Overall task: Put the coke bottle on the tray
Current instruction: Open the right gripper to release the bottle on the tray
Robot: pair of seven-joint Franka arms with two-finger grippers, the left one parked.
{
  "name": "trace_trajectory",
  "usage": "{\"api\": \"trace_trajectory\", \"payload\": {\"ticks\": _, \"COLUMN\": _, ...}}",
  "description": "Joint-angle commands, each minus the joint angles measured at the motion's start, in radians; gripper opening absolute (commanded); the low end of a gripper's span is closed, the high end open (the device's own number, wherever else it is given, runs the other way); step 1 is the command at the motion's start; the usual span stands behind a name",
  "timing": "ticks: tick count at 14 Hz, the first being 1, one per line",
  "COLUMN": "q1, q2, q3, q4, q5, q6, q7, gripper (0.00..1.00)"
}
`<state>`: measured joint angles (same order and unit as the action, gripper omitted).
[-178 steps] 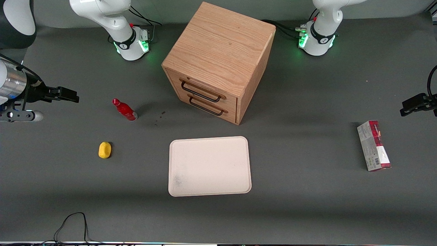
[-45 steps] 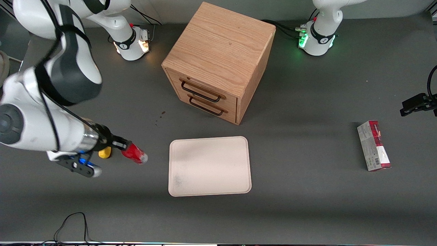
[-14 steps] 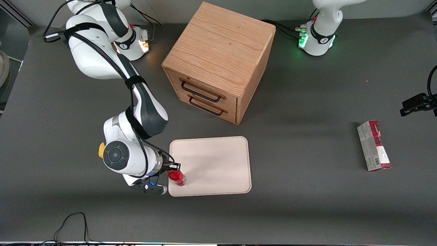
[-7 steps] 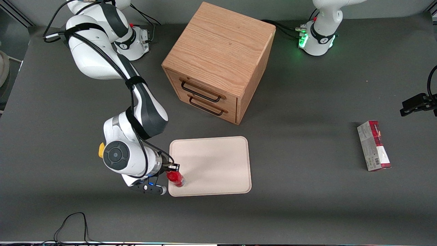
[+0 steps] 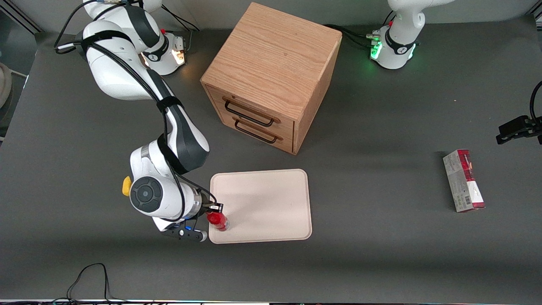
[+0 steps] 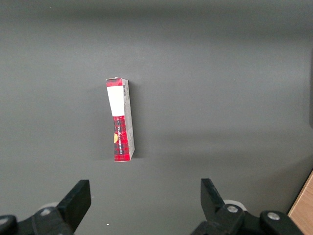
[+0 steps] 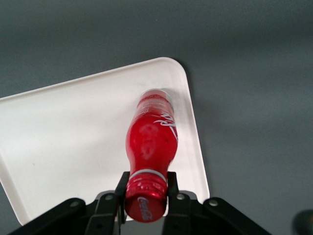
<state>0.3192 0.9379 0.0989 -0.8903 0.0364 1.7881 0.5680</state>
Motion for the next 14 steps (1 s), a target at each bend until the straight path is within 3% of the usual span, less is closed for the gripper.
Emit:
{"api": "trace_trajectory", "payload": {"ticks": 1, "q1": 0.003, "q2": 0.001, "q3": -0.004, "q4": 0.007, "q5": -0.01, "q6": 0.001, "q7": -0.017, "gripper": 0.0}}
{"api": "trace_trajectory", "payload": {"ticks": 4, "q1": 0.003, "q2": 0.001, "q3": -0.004, "q4": 0.005, "q5": -0.01, "q6": 0.001, "q7": -0.017, "gripper": 0.0}}
{"api": "trace_trajectory", "payload": {"ticks": 5, "q1": 0.001, "q2": 0.002, "q3": -0.004, "q4": 0.005, "q5": -0.01, "q6": 0.001, "q7": -0.017, "gripper": 0.25}}
{"api": "trace_trajectory", "payload": {"ticks": 6, "q1": 0.001, "q2": 0.002, "q3": -0.004, "q4": 0.005, "q5": -0.01, "q6": 0.001, "q7": -0.017, "gripper": 0.82}}
{"api": "trace_trajectory", "payload": {"ticks": 7, "q1": 0.001, "q2": 0.001, "q3": -0.004, "q4": 0.005, "q5": -0.01, "q6": 0.001, "q7": -0.017, "gripper": 1.0}}
{"api": "trace_trajectory", "payload": {"ticks": 14, "q1": 0.001, "q2": -0.001, "q3": -0.004, "q4": 0.005, "q5": -0.012, "q6": 0.001, "q7": -0.016, "gripper": 1.0}}
